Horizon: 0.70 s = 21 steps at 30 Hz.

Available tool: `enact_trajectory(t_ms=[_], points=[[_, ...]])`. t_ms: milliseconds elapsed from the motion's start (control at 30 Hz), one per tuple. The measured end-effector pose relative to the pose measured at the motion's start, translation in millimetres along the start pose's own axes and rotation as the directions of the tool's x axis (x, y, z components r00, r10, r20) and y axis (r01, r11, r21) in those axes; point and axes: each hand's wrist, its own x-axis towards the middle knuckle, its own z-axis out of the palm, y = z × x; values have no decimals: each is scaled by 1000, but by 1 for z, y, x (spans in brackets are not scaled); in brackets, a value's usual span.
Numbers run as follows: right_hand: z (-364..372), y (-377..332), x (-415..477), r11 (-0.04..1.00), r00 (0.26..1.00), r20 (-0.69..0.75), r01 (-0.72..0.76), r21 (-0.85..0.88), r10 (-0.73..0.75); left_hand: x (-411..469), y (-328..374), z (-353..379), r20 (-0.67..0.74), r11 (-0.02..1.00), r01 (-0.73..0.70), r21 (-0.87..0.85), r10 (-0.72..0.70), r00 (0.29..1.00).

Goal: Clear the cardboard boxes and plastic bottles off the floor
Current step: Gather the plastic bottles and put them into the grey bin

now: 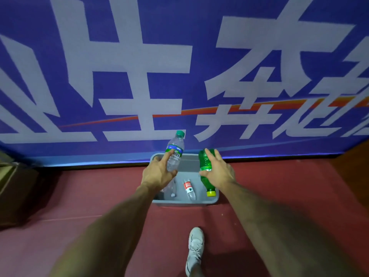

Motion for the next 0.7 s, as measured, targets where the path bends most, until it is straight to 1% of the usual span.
enact_trajectory(t_ms=[100, 167, 267, 467, 567, 700], points=[[11, 7, 51, 1000, 998, 52, 28, 0, -28, 42, -6, 15, 28, 998, 66, -11, -66, 997], [22, 11, 94, 999, 997, 59, 44, 11, -45, 76, -10, 31, 33, 994, 98, -44, -97, 995], [56, 21, 149, 999, 997, 71, 9, 44, -12, 124, -22, 67, 21, 985, 130, -114, -129, 991], [181, 53, 251, 1000, 994, 113, 2, 1, -2, 209, -90, 187, 62, 985, 115, -130, -108, 992], [253, 76, 303, 1000, 995, 96, 11, 21, -13, 247, -129, 254, 85, 980, 121, -155, -108, 990], [341, 113, 351, 999, 996, 84, -18, 48, 14, 291, -175, 338, 63, 982, 134, -131, -127, 990]])
